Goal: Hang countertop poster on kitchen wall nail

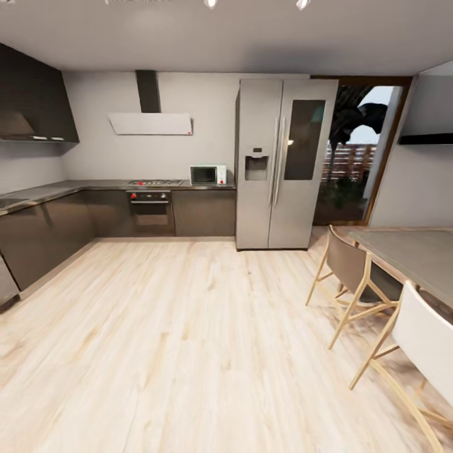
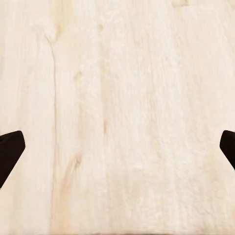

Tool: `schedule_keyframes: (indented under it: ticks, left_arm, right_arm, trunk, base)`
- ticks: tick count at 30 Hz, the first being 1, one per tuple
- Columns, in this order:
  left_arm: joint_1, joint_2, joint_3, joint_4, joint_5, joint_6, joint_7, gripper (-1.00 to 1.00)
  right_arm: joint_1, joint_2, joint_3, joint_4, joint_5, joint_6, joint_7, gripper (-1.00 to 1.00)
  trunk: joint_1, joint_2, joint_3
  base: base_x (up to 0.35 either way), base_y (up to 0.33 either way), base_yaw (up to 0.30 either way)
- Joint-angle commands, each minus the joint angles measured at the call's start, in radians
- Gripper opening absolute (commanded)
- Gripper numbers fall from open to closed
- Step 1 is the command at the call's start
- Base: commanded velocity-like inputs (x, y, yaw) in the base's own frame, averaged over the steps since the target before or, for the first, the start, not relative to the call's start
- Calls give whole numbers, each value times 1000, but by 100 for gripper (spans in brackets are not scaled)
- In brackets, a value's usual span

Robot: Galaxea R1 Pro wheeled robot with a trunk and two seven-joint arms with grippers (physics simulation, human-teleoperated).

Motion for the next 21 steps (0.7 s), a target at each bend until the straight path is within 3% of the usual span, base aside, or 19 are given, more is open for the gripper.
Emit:
schedule_keyframes:
  ticks: [1,9,21]
  left_arm:
    - [0,0,2,-1,-10,-2,0,100]
    - [0,0,8,-1,-10,-3,1,100]
    - [0,0,23,-1,-10,-3,1,100]
  right_arm:
    - [0,0,0,1,0,-3,0,100]
    - [-1,-1,3,30,4,-3,1,100]
    - [-1,-6,2,41,5,-4,1,100]
  trunk:
    - [0,0,-1]
    - [0,0,-1]
    - [0,0,-1]
  base:
    - [0,0,295]
    - [0,0,262]
    - [0,0,36]
